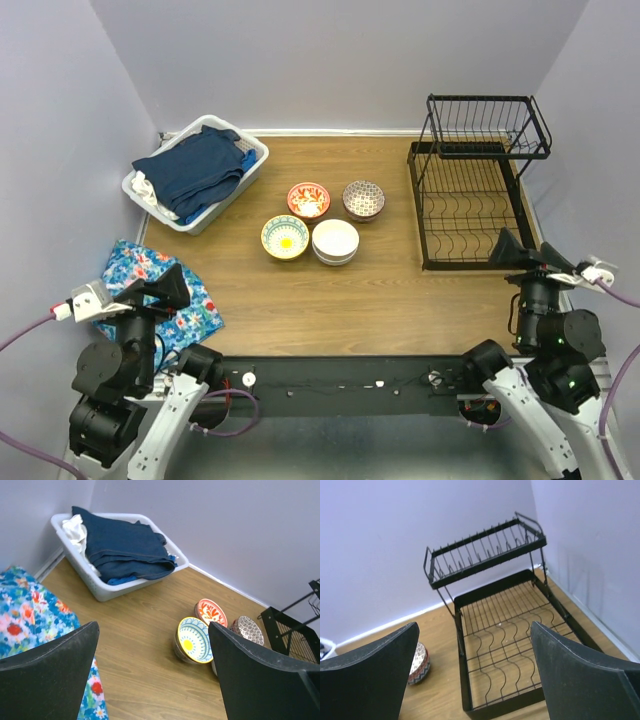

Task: Unload the bowls from the dish rack

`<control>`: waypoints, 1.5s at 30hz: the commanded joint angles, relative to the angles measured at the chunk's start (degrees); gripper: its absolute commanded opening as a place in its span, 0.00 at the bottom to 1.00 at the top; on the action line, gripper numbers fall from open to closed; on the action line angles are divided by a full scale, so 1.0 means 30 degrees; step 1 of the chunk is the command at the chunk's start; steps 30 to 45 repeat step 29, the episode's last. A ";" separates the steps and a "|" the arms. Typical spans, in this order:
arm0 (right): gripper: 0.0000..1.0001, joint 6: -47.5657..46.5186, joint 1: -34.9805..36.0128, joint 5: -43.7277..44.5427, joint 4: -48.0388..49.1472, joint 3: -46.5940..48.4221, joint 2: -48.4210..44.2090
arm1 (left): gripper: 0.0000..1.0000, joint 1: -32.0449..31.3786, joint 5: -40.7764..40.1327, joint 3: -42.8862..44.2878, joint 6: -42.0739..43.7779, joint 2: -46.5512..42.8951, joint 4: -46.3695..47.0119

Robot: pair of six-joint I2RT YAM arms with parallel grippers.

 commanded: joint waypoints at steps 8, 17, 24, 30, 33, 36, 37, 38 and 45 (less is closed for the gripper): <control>1.00 -0.0817 0.0054 0.1446 -0.0720 -0.1098 -0.2364 | 0.99 0.0100 -0.2836 -0.1349 -0.2755 -0.0419 -0.0920; 1.00 0.0003 0.0025 0.1270 -0.1454 -0.1010 -0.2364 | 0.99 0.0100 -0.3626 -0.1730 -0.3254 0.0313 -0.0686; 1.00 0.0589 0.0054 0.1153 -0.1836 -0.0775 -0.2364 | 0.99 0.0100 -0.3890 -0.1585 -0.3080 0.0665 -0.0627; 1.00 0.0737 0.0054 0.1241 -0.2041 -0.0687 -0.2364 | 0.99 0.0100 -0.3921 -0.1204 -0.2728 0.1074 -0.0744; 1.00 0.0737 0.0054 0.1241 -0.2041 -0.0687 -0.2364 | 0.99 0.0100 -0.3921 -0.1204 -0.2728 0.1074 -0.0744; 1.00 0.0737 0.0054 0.1241 -0.2041 -0.0687 -0.2364 | 0.99 0.0100 -0.3921 -0.1204 -0.2728 0.1074 -0.0744; 1.00 0.0737 0.0054 0.1241 -0.2041 -0.0687 -0.2364 | 0.99 0.0100 -0.3921 -0.1204 -0.2728 0.1074 -0.0744; 1.00 0.0737 0.0054 0.1241 -0.2041 -0.0687 -0.2364 | 0.99 0.0100 -0.3921 -0.1204 -0.2728 0.1074 -0.0744; 1.00 0.0737 0.0054 0.1241 -0.2041 -0.0687 -0.2364 | 0.99 0.0100 -0.3921 -0.1204 -0.2728 0.1074 -0.0744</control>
